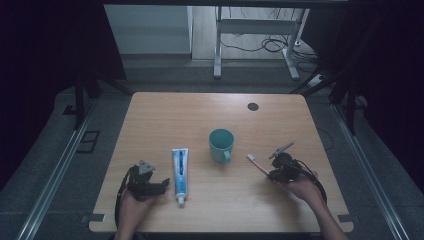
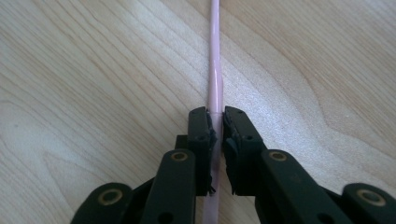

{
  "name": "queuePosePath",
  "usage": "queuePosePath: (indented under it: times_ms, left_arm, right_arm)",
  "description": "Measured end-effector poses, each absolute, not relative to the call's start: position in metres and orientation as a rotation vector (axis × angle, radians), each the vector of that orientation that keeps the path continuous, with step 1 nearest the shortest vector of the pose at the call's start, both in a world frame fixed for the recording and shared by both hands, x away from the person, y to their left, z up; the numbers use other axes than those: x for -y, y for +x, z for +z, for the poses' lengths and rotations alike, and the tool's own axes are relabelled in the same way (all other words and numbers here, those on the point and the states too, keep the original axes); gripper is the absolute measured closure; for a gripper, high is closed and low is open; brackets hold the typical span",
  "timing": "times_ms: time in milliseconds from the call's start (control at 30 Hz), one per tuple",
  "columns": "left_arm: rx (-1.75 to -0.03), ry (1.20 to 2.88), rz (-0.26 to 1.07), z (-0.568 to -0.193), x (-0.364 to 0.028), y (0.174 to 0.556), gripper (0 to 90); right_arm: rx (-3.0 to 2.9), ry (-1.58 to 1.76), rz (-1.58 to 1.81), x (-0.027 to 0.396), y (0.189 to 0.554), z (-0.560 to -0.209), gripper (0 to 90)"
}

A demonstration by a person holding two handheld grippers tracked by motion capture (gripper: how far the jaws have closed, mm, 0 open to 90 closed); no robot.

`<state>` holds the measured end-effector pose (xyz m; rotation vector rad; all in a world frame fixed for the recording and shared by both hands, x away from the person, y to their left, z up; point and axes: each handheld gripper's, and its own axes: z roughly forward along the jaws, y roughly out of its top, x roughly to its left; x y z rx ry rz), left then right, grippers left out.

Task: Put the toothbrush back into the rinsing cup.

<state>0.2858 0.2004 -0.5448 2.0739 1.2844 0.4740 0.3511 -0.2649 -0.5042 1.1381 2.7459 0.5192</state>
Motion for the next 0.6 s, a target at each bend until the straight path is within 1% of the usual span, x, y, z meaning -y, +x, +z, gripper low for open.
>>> queuePosePath:
  times_ms: [600]
  left_arm:
    - [-1.284,2.074,0.473,-0.545,-0.2,0.286,13.0]
  right_arm:
    - [-2.925,1.126,0.149,0.24,0.381,-0.499,77.0]
